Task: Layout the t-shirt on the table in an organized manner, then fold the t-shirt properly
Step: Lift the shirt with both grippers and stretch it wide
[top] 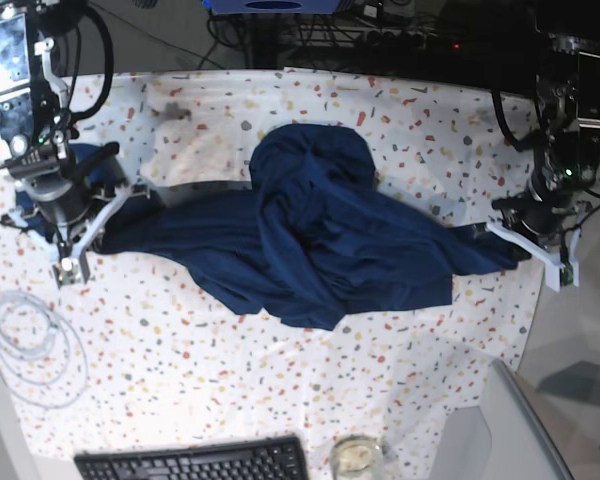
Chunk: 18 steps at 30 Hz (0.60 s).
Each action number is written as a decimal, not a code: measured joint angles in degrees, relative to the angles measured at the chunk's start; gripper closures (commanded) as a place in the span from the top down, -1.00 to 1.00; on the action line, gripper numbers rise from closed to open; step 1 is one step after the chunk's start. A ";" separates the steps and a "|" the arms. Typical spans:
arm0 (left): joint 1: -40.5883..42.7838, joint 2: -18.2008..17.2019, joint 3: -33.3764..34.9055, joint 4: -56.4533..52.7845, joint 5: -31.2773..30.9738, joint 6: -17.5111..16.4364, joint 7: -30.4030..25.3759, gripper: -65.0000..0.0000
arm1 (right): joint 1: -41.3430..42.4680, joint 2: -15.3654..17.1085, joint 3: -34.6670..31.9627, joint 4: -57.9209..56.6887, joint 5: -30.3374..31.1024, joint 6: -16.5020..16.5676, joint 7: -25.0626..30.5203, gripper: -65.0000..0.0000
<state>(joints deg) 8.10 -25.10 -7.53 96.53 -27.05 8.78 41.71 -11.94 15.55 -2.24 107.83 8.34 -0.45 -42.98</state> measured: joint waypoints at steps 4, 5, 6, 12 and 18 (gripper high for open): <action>-6.62 0.39 -0.26 2.38 -0.57 -3.21 3.08 -1.00 | 6.34 0.02 0.00 0.11 0.31 -0.02 -3.78 -1.00; -8.09 0.72 -0.04 2.64 -0.66 -3.63 3.80 -1.00 | 7.89 0.13 0.00 0.09 0.02 -0.07 -4.79 -1.00; -9.38 0.96 0.02 2.64 -0.52 -3.43 5.11 -1.00 | 9.46 0.17 0.00 0.09 -0.15 -0.04 -6.58 -1.00; -19.34 2.60 -0.11 2.25 -0.22 -3.06 7.87 -1.00 | 18.62 1.66 -0.26 0.11 0.50 0.09 -9.49 -1.00; -25.92 2.99 0.07 -0.46 -0.31 -3.19 8.31 -1.00 | 23.02 4.70 -0.02 0.00 0.26 0.02 -8.81 -1.00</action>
<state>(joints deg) -17.82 -22.11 -7.46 96.07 -27.35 5.58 50.02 11.07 20.25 -2.26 107.83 8.60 -0.43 -51.79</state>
